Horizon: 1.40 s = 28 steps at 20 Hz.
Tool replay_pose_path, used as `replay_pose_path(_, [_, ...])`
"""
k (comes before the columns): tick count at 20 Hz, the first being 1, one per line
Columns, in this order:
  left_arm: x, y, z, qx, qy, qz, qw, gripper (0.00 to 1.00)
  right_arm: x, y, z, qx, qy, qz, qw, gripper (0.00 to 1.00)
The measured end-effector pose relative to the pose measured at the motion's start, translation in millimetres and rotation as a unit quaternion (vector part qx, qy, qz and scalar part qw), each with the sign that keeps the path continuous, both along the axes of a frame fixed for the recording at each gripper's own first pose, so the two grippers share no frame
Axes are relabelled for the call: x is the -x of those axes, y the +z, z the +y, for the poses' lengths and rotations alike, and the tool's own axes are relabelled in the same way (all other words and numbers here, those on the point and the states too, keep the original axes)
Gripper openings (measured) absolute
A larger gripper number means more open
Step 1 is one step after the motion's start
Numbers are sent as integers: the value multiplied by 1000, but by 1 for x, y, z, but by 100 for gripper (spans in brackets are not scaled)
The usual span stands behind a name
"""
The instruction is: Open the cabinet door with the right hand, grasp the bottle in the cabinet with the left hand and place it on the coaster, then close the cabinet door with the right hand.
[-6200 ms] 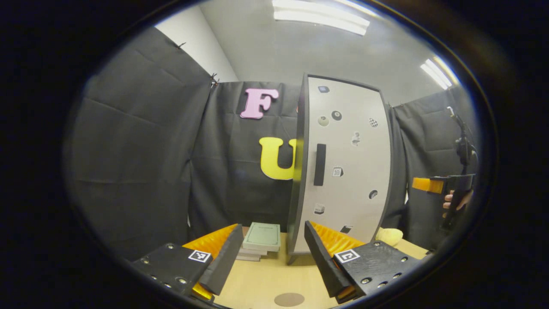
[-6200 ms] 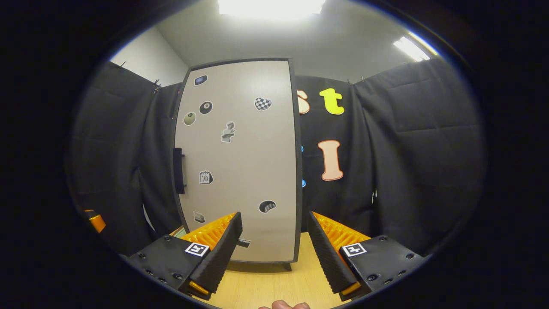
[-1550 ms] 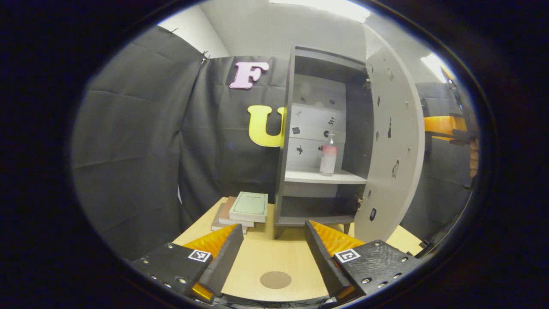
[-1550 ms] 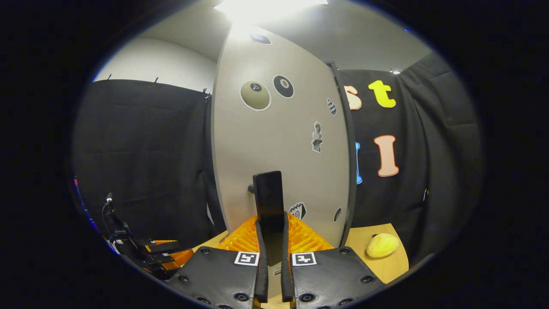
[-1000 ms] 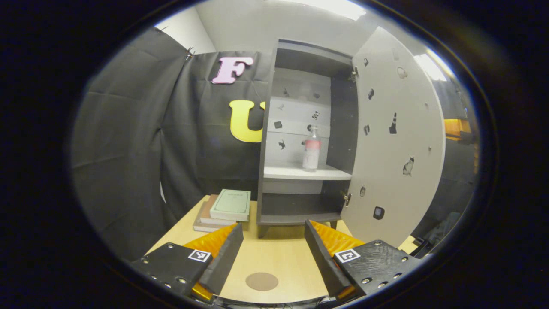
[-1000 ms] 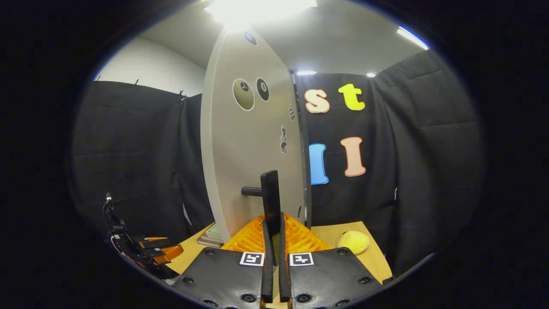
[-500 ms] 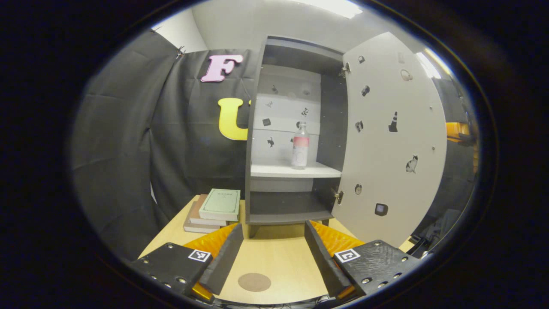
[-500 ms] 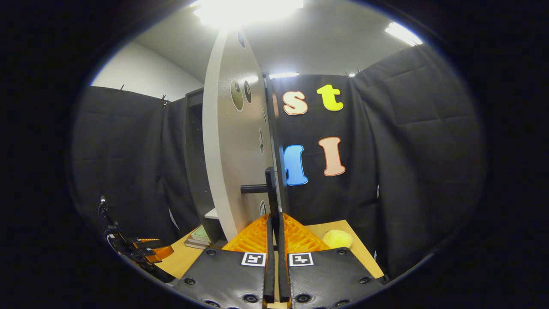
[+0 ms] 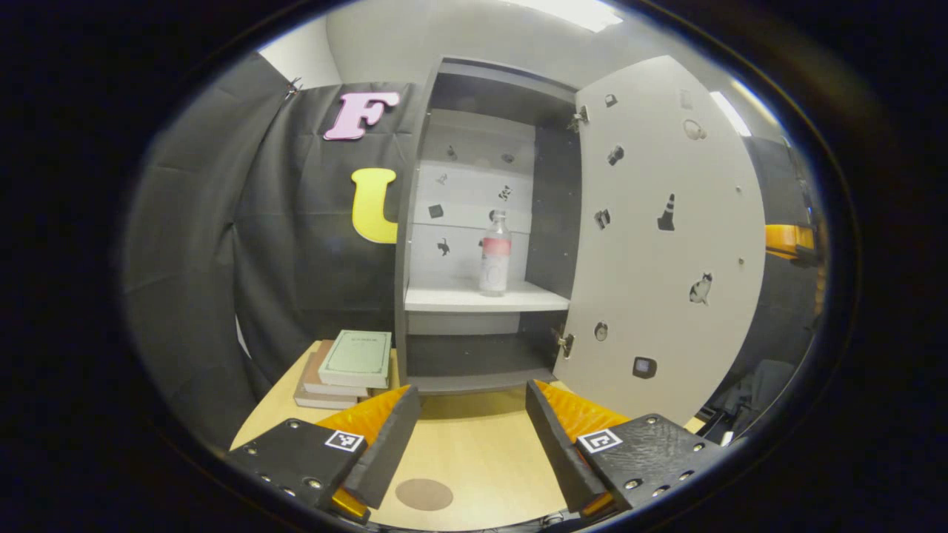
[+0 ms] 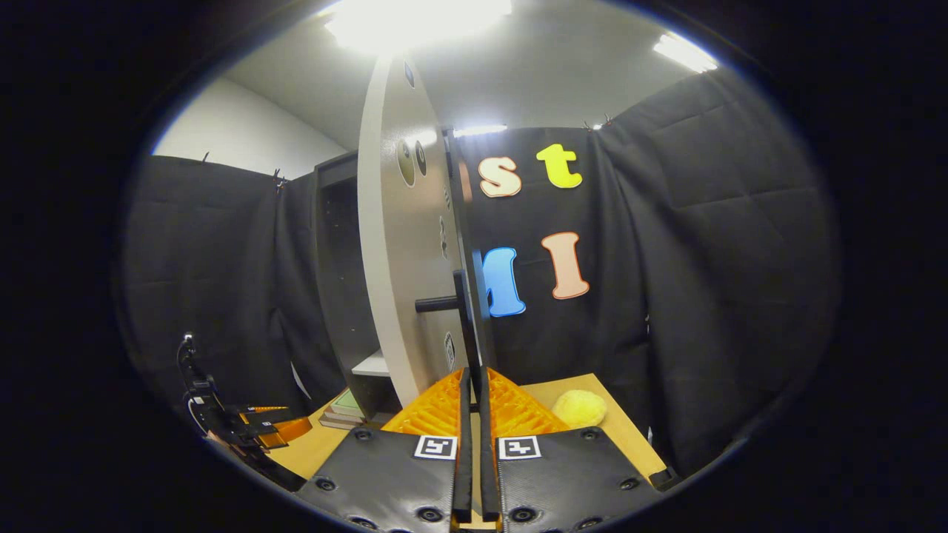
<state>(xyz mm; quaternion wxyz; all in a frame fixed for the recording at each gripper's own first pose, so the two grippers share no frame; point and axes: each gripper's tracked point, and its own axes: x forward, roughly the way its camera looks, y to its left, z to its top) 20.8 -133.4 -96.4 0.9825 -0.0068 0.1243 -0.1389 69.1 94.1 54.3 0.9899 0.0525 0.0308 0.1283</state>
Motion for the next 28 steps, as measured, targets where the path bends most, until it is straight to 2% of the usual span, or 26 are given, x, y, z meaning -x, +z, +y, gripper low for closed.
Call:
replay_pose_path(1, [0, 1, 0, -3, -3, -2, 1000, 92, 6, -3, -2, 8, -2, 2, 1000, 3])
replay_pose_path(4, [-8, 3, -3, -8, -13, -5, 1000, 89, 23, -10, -16, 31, -17, 20, 999, 3])
replay_pose_path(5, [-10, 1, -4, -9, -17, -3, 1000, 92, 26, -10, -22, 30, -28, 25, 999, 3])
replay_pose_path(9, [-22, 7, -10, -1, -23, -3, 1000, 87, 34, 0, -53, 6, -77, 30, 997, 3])
replay_pose_path(15, [-54, 27, -20, -1, -38, -22, 999, 89, 12, 19, -103, -30, -143, 22, 989, 0])
replay_pose_path(16, [-60, 30, -25, -1, -49, -23, 999, 87, 5, 20, -109, -31, -150, 26, 988, 8])
replay_pose_path(17, [-66, 33, -26, -4, -51, -25, 998, 87, -4, 20, -112, -32, -153, 30, 987, 0])
replay_pose_path(18, [-74, 36, -27, -7, -52, -25, 998, 89, -13, 21, -114, -32, -154, 31, 987, 0])
replay_pose_path(20, [-88, 41, -35, -4, -58, -25, 998, 89, -30, 23, -112, -32, -144, 32, 989, 23])
replay_pose_path(21, [-97, 45, -35, -2, -57, -28, 998, 91, -40, 21, -113, -28, -146, 32, 988, 22])
replay_pose_path(22, [-105, 48, -38, -2, -56, -29, 998, 89, -50, 20, -114, -25, -145, 32, 989, 39])
replay_pose_path(23, [-113, 53, -41, -1, -56, -33, 998, 91, -60, 19, -112, -24, -141, 32, 989, 35])
replay_pose_path(25, [-132, 67, -45, -8, -52, -49, 997, 89, -80, 17, -113, -30, -132, 36, 990, 39])
replay_pose_path(26, [-140, 74, -47, -13, -51, -58, 997, 88, -89, 15, -113, -33, -130, 41, 990, 64])
replay_pose_path(28, [-159, 88, -52, -15, -47, -72, 996, 86, -105, 11, -114, -39, -127, 42, 990, 77])
